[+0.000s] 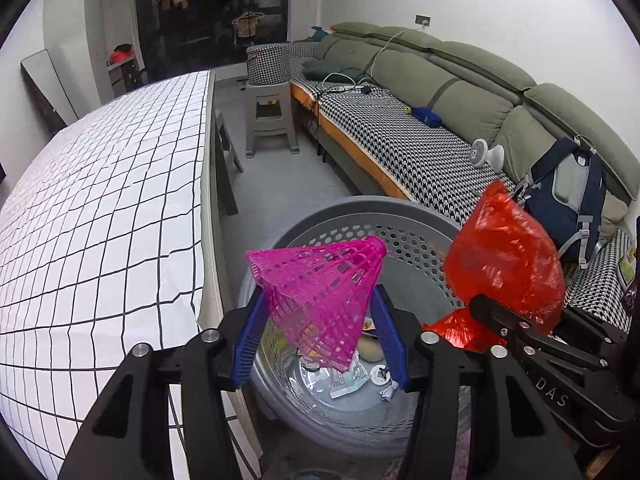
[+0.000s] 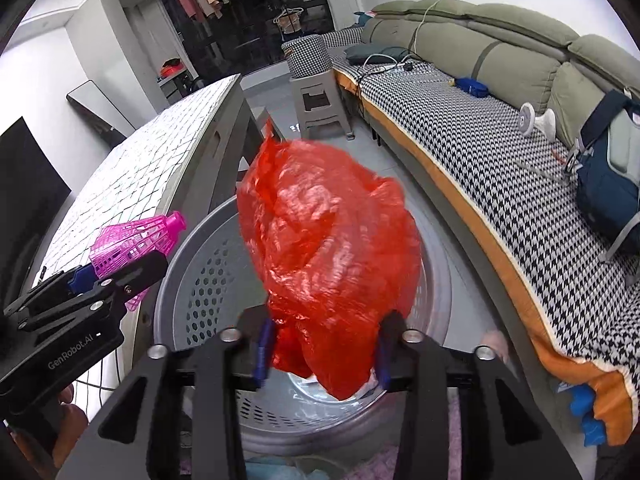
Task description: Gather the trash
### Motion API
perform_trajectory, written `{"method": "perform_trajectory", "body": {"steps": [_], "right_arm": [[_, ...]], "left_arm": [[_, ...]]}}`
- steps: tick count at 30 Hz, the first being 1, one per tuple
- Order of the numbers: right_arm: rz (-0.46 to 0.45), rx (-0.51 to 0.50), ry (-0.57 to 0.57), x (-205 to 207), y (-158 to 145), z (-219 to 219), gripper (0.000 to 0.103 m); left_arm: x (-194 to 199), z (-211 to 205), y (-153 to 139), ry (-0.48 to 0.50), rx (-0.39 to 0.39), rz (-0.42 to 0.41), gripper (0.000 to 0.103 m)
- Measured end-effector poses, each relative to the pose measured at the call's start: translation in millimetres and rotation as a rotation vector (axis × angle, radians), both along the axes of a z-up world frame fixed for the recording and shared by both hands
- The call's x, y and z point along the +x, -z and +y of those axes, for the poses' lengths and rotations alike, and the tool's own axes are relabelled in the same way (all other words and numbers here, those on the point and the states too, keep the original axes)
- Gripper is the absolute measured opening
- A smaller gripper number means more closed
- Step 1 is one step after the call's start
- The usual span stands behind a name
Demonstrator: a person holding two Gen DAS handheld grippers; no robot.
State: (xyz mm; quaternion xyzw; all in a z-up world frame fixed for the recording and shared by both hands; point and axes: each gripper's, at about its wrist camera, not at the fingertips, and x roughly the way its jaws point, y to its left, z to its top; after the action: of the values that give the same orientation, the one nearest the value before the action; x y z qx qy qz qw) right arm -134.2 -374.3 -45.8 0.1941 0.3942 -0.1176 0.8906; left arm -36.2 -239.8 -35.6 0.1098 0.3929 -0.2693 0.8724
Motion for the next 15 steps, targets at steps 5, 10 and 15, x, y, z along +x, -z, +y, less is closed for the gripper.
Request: {"method": "perform_trajectory", "body": {"steps": [5, 10, 15], "right_arm": [[-0.035, 0.000, 0.019, -4.8, -7.8, -4.4, 0.071], [-0.034, 0.003, 0.032, -7.8, -6.5, -4.7, 0.071], [-0.020, 0.000, 0.033, -9.1, -3.8, -2.8, 0.071]], "left_arm": [[1.9, 1.8, -2.8, -0.018, -0.001, -0.001, 0.070], [2.2, 1.9, -1.0, -0.031, 0.013, 0.007, 0.072], [0.5, 2.9, -0.9, -0.038, 0.013, 0.007, 0.077]]}}
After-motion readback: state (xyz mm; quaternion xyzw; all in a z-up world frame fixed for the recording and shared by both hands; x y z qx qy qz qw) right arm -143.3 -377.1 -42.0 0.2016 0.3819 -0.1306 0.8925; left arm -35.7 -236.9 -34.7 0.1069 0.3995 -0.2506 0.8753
